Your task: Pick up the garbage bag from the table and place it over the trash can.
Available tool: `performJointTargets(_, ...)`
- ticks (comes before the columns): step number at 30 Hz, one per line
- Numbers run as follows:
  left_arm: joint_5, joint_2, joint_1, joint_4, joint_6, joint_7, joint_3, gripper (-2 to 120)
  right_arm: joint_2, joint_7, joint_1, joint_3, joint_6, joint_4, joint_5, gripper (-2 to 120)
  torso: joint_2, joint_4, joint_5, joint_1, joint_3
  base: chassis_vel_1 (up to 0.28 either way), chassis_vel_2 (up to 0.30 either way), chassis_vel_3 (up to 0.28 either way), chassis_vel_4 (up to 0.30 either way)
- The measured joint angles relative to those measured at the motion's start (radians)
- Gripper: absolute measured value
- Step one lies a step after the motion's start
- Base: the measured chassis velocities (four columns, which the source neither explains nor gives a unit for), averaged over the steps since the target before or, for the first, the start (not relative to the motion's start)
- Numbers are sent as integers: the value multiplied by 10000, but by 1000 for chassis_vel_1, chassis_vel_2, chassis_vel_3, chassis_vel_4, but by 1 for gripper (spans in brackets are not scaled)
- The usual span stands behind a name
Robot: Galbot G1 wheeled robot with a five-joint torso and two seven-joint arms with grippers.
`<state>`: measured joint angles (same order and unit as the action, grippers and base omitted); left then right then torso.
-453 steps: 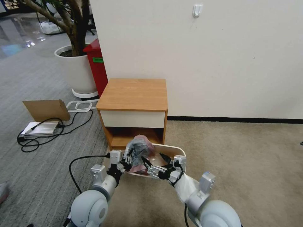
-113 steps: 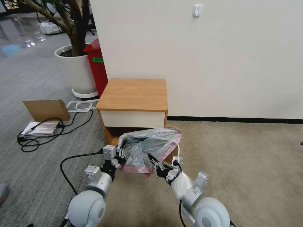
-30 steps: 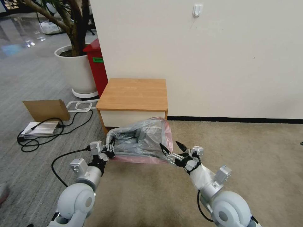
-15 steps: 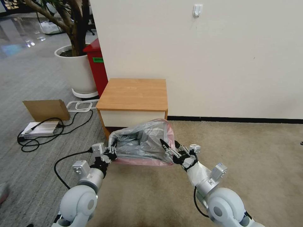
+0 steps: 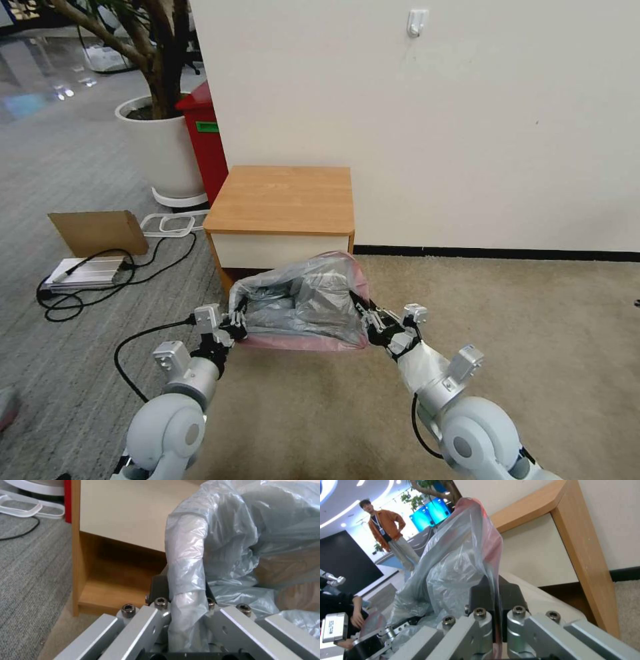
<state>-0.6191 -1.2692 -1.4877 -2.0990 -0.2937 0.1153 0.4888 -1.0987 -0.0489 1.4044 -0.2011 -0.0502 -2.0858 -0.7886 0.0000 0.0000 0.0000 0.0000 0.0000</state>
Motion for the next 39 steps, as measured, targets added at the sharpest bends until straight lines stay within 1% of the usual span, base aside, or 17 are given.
performJointTargets(18, -83, 6, 56, 121, 0, -49, -124, 3, 132, 1, -154, -178, 56, 78, 10, 1, 0, 1, 0, -1, 0, 0, 0, 0, 0)
performJointTargets(20, -81, -1, 80, 123, -3, -33, -131, 3, 126, 7, -121, -125, 64, 142, 81, 3, 0, 0, 1, -1, 0, 0, 0, 0, 0)
performJointTargets(23, -64, -3, 91, 126, -6, 18, -120, 3, 102, 42, -91, -26, 80, 232, 174, 18, 0, 1, 2, 0, 0, 0, 0, 0, 0)
performJointTargets(24, -64, -3, 91, 126, -6, 18, -120, 3, 102, 42, -91, -26, 80, 232, 174, 18, 0, 1, 2, 0, 0, 0, 0, 0, 0)
performJointTargets(25, -67, -2, 94, 127, -7, 17, -115, 3, 85, 43, -89, -2, 80, 235, 183, 21, 0, 1, -1, 0, 0, 0, 0, 0, 0)
performJointTargets(26, -65, 3, 104, 137, -7, 18, -92, 3, 71, 42, -93, 21, 77, 235, 190, 28, 0, 0, 1, 0, 0, 0, 0, 0, 0)
performJointTargets(27, -65, 3, 104, 137, -7, 18, -92, 3, 71, 42, -93, 21, 77, 235, 190, 28, 0, 0, 1, 0, 0, 0, 0, 0, 0)
performJointTargets(31, -71, 0, 119, 156, -10, 19, -70, 3, 68, 34, -74, 42, 68, 184, 199, 45, 0, 0, 1, 0, 1, 0, 0, 0, 0)
performJointTargets(32, -71, 0, 119, 156, -10, 19, -70, 3, 68, 34, -74, 42, 68, 184, 199, 45, 0, 0, 1, 0, 1, 0, 0, 0, 0)
performJointTargets(34, -73, -7, 124, 192, -10, 21, -69, 3, 63, 23, -32, 27, 67, 98, 209, 54, 0, 0, 0, 0, 0, 0, 0, 0, 0)
performJointTargets(35, -73, -16, 126, 220, -11, 23, -68, 3, 50, 15, -5, 11, 67, 31, 212, 61, 0, 1, 0, 0, 0, 0, 0, 0, 0)
performJointTargets(36, -73, -22, 126, 237, -10, 25, -67, 3, 40, 10, 16, -7, 67, -16, 214, 65, 0, 0, 0, 0, 0, 0, 0, 0, 0)
performJointTargets(38, -73, -34, 126, 248, -11, 26, -67, 3, 30, 10, 29, -23, 68, -45, 217, 65, 0, 1, -1, 0, 1, 0, 0, 0, 0)
performJointTargets(39, -73, -49, 123, 259, -10, 28, -67, 3, 12, 4, 43, -40, 70, -83, 221, 59, 0, 1, 0, 0, 0, 0, 0, 0, 0)
